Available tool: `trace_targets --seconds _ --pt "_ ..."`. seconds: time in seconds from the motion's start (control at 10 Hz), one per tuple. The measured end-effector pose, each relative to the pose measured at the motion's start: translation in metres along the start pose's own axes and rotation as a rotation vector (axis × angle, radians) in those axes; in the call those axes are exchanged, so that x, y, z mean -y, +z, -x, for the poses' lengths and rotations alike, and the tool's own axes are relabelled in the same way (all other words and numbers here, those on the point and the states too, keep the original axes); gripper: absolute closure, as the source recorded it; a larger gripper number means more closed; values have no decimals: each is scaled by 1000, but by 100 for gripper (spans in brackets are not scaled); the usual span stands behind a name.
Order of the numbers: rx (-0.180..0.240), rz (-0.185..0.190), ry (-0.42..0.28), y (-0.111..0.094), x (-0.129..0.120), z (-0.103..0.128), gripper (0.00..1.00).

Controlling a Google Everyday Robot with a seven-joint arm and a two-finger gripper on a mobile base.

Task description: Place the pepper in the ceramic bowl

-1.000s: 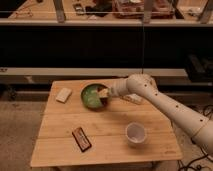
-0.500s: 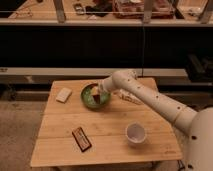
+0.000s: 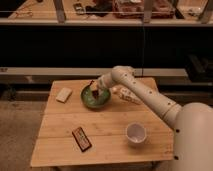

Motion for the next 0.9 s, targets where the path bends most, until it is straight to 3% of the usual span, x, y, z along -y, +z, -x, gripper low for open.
trace_targets --seconds 0.2,0.5,0.8,0.9 --pt "10 -2 -3 4 -14 4 85" --pt "16 -18 -16 9 -20 10 68" --pt "43 -18 -43 18 -19 18 65" --pt "53 -17 -50 21 -20 21 54"
